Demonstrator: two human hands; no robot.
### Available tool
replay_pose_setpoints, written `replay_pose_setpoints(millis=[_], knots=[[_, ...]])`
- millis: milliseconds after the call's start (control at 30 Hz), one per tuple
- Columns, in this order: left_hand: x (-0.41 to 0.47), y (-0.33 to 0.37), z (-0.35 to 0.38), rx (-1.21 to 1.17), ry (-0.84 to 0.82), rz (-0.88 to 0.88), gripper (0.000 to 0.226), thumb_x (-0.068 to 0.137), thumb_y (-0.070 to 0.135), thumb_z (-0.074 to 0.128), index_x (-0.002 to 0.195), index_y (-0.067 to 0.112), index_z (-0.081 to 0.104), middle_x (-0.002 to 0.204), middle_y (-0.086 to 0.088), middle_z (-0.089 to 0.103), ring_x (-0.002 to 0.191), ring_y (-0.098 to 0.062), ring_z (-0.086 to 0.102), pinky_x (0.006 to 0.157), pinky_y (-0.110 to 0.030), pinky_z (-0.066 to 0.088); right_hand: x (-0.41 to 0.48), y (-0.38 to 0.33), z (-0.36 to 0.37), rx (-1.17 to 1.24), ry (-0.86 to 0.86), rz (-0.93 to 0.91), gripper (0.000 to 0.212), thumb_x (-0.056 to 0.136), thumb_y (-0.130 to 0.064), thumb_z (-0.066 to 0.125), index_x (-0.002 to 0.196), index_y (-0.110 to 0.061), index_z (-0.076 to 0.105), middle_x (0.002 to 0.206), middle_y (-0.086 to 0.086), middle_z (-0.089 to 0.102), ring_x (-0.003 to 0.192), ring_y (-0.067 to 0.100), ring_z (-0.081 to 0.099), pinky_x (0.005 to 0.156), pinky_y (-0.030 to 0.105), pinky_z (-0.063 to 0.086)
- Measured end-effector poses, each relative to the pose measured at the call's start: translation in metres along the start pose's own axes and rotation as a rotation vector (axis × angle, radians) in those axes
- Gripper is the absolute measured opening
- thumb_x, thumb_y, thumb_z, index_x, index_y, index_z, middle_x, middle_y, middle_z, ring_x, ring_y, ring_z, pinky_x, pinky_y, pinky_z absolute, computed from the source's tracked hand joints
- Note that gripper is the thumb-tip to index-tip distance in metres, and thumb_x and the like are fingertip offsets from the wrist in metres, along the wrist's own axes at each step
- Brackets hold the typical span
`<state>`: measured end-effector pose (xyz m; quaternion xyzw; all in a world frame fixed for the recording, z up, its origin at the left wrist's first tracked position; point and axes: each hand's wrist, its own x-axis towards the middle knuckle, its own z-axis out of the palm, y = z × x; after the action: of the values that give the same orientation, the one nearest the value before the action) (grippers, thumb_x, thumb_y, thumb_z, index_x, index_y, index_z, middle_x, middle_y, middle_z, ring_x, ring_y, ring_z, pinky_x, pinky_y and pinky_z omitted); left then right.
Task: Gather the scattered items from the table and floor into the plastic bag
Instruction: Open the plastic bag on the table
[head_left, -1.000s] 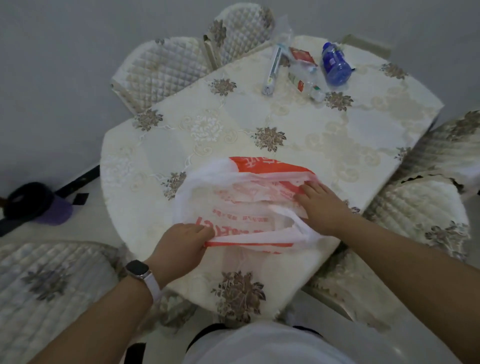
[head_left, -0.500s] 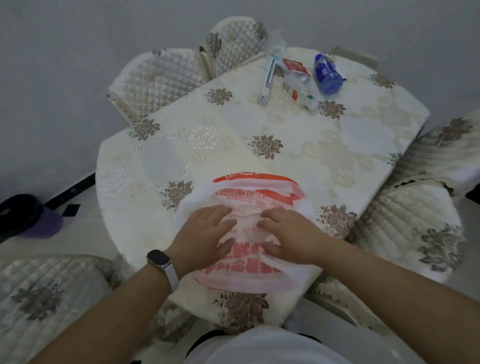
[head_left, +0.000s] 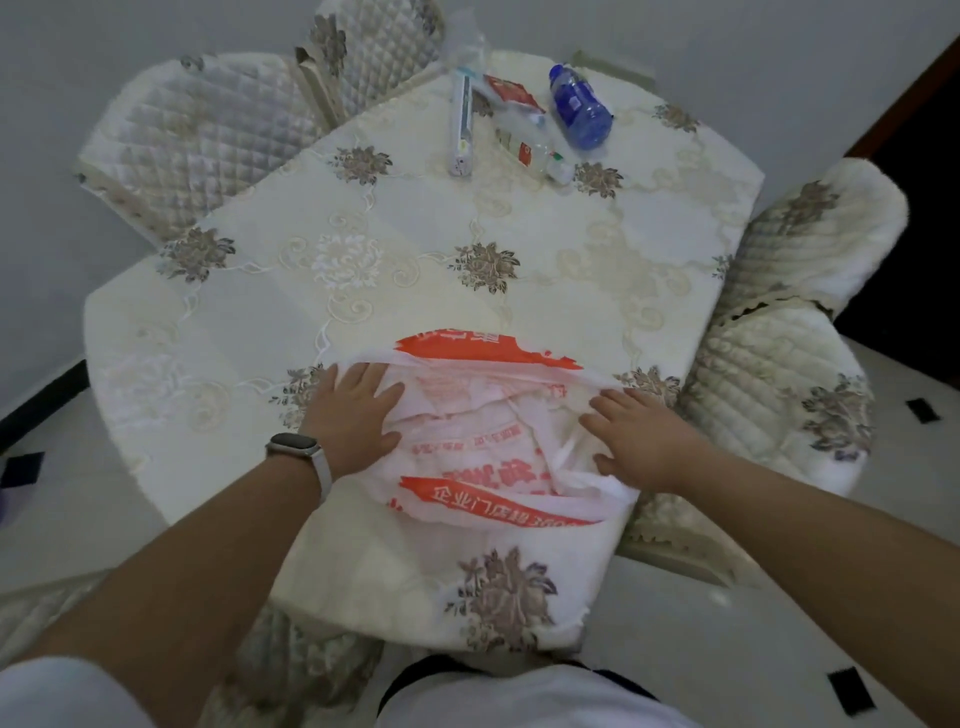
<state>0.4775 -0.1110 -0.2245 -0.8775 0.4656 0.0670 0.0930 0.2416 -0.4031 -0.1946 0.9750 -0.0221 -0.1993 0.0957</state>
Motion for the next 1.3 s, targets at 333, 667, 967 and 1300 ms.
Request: replay_pose_setpoints(millis=[333,667,967,1300], knots=[[-0.033,0.011,-0.013,-0.13,0.331,0.223,0.065,0.081,0.053,0.06,0.137,0.02,0.056,0.152,-0.013,0.044,0.141,-0.032,0.04,0.115,-0.055,0.022,0.001,-0.028,-0.038,0.216,0.28,0.048,0.05,0.086,-0.042,0.05,0.124,-0.011,0.061,0.127,0.012,0.06,0.12,0.034,0.054,0.102,0.047,0.043],[-0.062,0.063,-0.055,-0.163,0.348,0.26,0.065,0.085,0.057,0.042,0.139,0.022,0.054,0.151,-0.01,0.045,0.141,-0.03,0.04,0.115,-0.054,0.028,-0.041,-0.04,-0.055,0.168,0.383,0.147,0.056,0.085,-0.051,0.051,0.124,-0.013,0.063,0.129,0.011,0.06,0.119,0.033,0.055,0.1,0.047,0.043],[-0.074,0.177,-0.109,-0.147,0.437,0.323,0.054,0.086,0.051,0.05,0.13,0.021,0.061,0.144,-0.01,0.053,0.135,-0.031,0.048,0.108,-0.055,0.038,-0.146,0.0,-0.036,0.245,0.486,0.243,0.057,0.086,-0.054,0.044,0.126,-0.016,0.061,0.133,0.009,0.058,0.124,0.031,0.051,0.102,0.045,0.04],[-0.062,0.396,-0.167,-0.196,0.61,0.553,0.046,0.087,0.042,0.058,0.123,0.014,0.065,0.133,-0.013,0.06,0.123,-0.035,0.055,0.099,-0.047,0.044,-0.342,0.087,0.027,0.239,0.581,0.447,0.054,0.089,-0.053,0.047,0.126,-0.016,0.06,0.133,0.008,0.057,0.125,0.028,0.048,0.104,0.042,0.034]])
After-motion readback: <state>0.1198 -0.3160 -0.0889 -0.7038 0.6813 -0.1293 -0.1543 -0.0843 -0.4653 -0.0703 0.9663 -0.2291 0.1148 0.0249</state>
